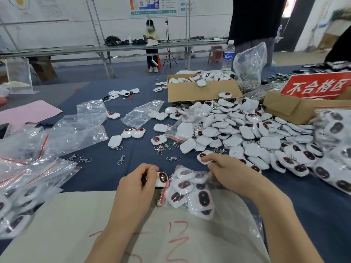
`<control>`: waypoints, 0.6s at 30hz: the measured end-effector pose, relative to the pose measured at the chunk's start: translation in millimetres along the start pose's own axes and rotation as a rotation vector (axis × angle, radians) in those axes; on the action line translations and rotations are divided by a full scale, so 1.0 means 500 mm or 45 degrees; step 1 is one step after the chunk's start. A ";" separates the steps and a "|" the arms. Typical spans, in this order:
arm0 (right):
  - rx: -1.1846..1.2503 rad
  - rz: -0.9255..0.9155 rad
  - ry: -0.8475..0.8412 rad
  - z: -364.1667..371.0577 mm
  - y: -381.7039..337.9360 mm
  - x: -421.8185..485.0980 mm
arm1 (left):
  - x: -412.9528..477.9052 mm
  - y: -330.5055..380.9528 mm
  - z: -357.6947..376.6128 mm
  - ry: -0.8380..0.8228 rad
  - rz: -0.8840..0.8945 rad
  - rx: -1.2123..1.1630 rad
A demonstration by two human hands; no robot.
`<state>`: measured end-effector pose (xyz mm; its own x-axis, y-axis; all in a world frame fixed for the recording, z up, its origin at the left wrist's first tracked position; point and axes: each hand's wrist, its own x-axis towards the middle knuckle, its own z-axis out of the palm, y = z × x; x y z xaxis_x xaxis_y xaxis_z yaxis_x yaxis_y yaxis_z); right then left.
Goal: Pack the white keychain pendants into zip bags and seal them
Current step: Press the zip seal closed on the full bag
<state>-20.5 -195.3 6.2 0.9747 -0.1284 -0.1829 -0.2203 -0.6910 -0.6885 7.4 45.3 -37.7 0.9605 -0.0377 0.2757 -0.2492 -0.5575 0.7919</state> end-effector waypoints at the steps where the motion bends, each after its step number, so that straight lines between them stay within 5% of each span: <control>1: -0.003 -0.017 0.025 0.002 -0.002 0.002 | 0.002 -0.002 0.000 0.008 -0.009 -0.014; 18: 0.087 -0.227 -0.192 0.032 -0.020 0.006 | 0.001 0.006 0.001 -0.110 -0.003 0.148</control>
<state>-15.8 -177.4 1.1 0.9828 0.1026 -0.1537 -0.0525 -0.6427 -0.7644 7.0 43.4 -35.4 0.9693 -0.1050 0.2222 -0.2361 -0.6497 0.7226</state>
